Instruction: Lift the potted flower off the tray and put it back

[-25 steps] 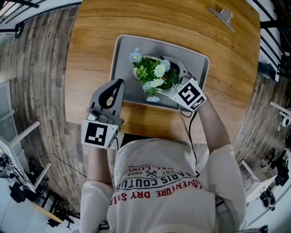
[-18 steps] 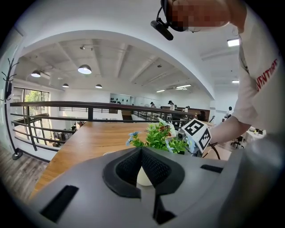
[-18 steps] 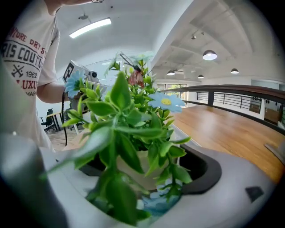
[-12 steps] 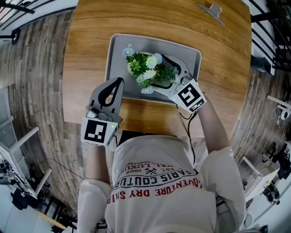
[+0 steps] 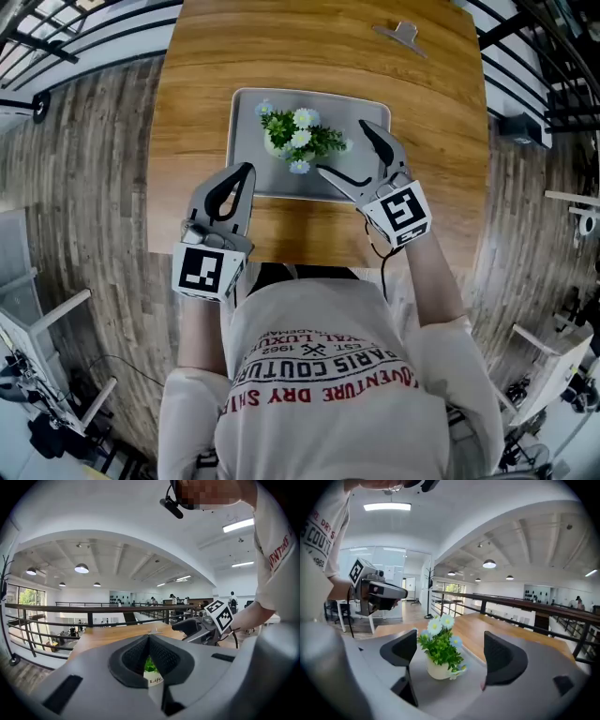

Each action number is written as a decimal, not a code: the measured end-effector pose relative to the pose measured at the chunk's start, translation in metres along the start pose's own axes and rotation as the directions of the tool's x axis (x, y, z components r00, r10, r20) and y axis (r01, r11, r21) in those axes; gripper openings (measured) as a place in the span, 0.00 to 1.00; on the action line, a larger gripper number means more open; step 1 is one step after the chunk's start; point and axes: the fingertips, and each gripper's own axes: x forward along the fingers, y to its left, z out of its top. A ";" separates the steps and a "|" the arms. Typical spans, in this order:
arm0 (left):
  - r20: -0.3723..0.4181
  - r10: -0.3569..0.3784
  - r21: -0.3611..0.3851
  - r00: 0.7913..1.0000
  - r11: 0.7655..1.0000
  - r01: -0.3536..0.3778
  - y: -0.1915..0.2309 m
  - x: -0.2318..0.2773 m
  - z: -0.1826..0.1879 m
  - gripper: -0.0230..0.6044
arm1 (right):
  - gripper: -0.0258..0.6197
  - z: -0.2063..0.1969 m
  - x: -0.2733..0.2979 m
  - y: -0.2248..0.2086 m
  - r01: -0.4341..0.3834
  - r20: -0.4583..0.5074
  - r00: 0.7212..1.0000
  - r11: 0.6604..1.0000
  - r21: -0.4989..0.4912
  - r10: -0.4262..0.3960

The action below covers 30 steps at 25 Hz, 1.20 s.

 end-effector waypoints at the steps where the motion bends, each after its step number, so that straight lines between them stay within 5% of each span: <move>1: 0.011 0.001 0.007 1.000 1.000 -0.001 -0.001 -0.005 0.005 0.06 | 0.76 0.007 -0.007 0.001 0.035 0.016 0.999 0.999 -0.004 -0.035; 3: 0.032 -0.001 0.022 0.999 1.000 0.000 -0.002 -0.014 0.017 0.06 | 0.70 0.024 -0.022 0.003 0.120 0.060 0.991 0.993 0.007 -0.121; 5: 0.056 -0.007 0.039 0.998 0.999 0.005 -0.003 -0.023 0.028 0.06 | 0.36 0.044 -0.037 0.001 0.209 0.116 0.970 0.977 0.038 -0.212; 9: 0.099 -0.028 0.077 0.995 0.997 0.020 -0.007 -0.035 0.048 0.06 | 0.16 0.079 -0.063 -0.003 0.295 0.193 0.931 0.951 0.095 -0.309; 18: 0.138 -0.028 0.151 0.990 0.989 0.007 0.001 -0.056 0.087 0.06 | 0.08 0.129 -0.105 -0.007 0.397 0.202 0.880 0.899 0.184 -0.430; 30: 0.179 -0.052 0.173 0.983 0.985 0.021 0.003 -0.064 0.112 0.06 | 0.08 0.137 -0.121 0.014 0.369 0.243 0.886 0.918 0.145 -0.394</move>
